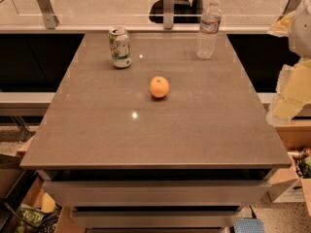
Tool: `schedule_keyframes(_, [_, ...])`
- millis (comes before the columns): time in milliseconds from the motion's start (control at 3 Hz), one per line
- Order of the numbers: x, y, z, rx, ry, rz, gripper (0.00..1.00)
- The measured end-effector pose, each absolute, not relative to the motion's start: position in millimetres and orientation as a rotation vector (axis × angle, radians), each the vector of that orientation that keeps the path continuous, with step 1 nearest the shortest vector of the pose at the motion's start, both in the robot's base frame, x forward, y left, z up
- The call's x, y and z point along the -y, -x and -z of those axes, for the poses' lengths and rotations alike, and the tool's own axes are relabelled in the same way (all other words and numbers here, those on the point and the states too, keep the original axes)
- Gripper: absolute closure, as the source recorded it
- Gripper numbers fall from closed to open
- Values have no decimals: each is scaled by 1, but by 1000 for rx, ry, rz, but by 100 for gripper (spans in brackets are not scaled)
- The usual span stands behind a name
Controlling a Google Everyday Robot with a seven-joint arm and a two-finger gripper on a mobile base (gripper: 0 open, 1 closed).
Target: Pick water bottle
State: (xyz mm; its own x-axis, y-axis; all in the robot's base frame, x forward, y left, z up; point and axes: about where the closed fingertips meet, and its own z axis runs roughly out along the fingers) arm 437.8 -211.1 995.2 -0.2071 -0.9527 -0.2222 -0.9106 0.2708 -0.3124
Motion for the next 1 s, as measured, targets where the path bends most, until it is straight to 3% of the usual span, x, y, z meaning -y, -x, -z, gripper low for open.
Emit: schedule_keyframes(1000, [217, -485, -1027, -2123, 1559, 154, 0])
